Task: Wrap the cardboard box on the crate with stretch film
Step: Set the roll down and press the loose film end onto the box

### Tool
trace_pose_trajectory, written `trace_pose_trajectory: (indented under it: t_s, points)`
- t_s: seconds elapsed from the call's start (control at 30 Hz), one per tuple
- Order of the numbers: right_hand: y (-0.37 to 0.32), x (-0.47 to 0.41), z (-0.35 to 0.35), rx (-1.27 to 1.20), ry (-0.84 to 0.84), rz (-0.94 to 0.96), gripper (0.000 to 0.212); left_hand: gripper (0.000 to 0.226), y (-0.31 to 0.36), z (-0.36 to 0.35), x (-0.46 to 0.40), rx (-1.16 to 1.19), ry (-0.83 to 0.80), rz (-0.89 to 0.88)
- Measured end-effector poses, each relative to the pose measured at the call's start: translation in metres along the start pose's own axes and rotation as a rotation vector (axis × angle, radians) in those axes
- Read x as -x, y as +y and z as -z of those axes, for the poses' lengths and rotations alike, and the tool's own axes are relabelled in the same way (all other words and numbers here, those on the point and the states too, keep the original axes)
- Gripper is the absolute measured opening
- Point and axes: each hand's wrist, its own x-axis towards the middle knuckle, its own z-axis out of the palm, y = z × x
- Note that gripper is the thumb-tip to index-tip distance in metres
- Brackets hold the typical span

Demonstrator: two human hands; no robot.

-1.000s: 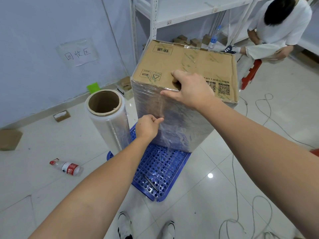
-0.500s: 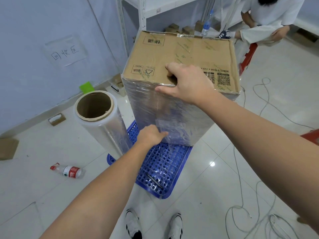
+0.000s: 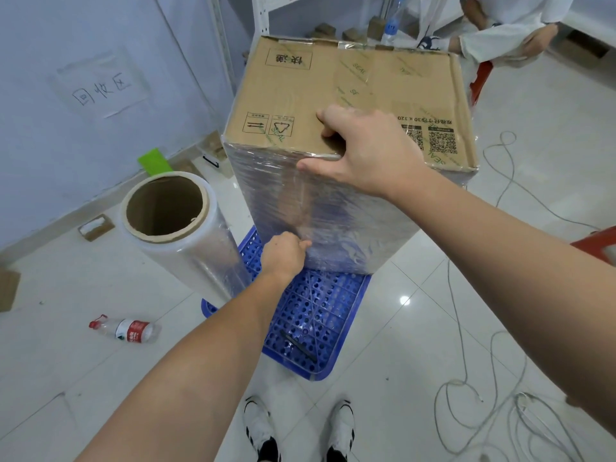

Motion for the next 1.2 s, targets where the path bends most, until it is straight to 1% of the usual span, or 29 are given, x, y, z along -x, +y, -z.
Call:
trace_pose_trajectory:
  t_s: [0.1, 0.2, 0.27, 0.33, 0.43, 0.5, 0.53, 0.6, 0.7, 0.83, 0.9, 0.97, 1.0, 1.1, 1.17, 1.2]
  points:
    - [0.000, 0.000, 0.000, -0.006, -0.003, -0.009, 0.072, 0.056, -0.005, 0.004, -0.007, -0.006, 0.023, 0.068]
    - [0.000, 0.000, 0.001, 0.000, -0.003, -0.009, 0.074, 0.061, -0.008, -0.004, -0.004, 0.094, -0.005, 0.172]
    - [-0.001, 0.001, 0.001, 0.002, -0.006, -0.011, 0.074, 0.059, -0.009, -0.013, 0.006, 0.144, -0.030, 0.191]
    - [-0.003, 0.001, 0.001, 0.003, -0.006, -0.010, 0.072, 0.046, -0.004, -0.021, 0.021, 0.147, -0.078, 0.111]
    - [-0.004, 0.002, 0.001, -0.003, -0.006, -0.014, 0.071, 0.026, 0.007, -0.025, 0.040, 0.238, -0.221, -0.118]
    - [-0.004, 0.003, 0.001, -0.006, -0.006, -0.022, 0.070, 0.024, 0.018, -0.019, 0.043, 0.272, -0.273, -0.254]
    - [-0.004, 0.003, 0.001, -0.010, -0.007, -0.027, 0.070, 0.024, 0.022, -0.015, 0.041, 0.261, -0.267, -0.297]
    - [-0.006, 0.004, 0.002, -0.012, -0.012, -0.030, 0.072, 0.025, 0.026, -0.004, 0.032, 0.229, -0.178, -0.328]
    - [-0.008, 0.004, 0.003, -0.001, -0.021, -0.028, 0.072, 0.026, 0.022, 0.009, 0.018, 0.209, -0.030, -0.249]
    - [-0.010, 0.006, 0.004, 0.000, -0.025, -0.031, 0.067, 0.026, 0.024, -0.002, 0.017, 0.074, 0.051, -0.260]
    - [-0.012, 0.007, 0.003, 0.003, -0.029, -0.028, 0.065, 0.028, 0.019, -0.014, 0.017, -0.059, -0.020, -0.242]
    - [-0.012, 0.006, 0.003, 0.000, -0.032, -0.027, 0.065, 0.033, 0.008, -0.029, 0.018, -0.130, -0.117, -0.186]
    - [-0.011, 0.006, 0.002, -0.002, -0.031, -0.028, 0.065, 0.038, 0.001, -0.037, 0.016, -0.124, -0.144, -0.148]
    - [-0.007, 0.005, 0.000, 0.002, -0.023, -0.031, 0.068, 0.058, -0.016, -0.068, 0.004, 0.000, -0.181, 0.013]
    - [-0.006, 0.004, -0.001, -0.005, -0.012, -0.038, 0.070, 0.066, -0.019, -0.085, -0.005, 0.066, -0.184, 0.053]
    - [-0.005, 0.004, -0.002, -0.008, -0.007, -0.041, 0.072, 0.067, -0.020, -0.093, -0.009, 0.107, -0.186, 0.058]
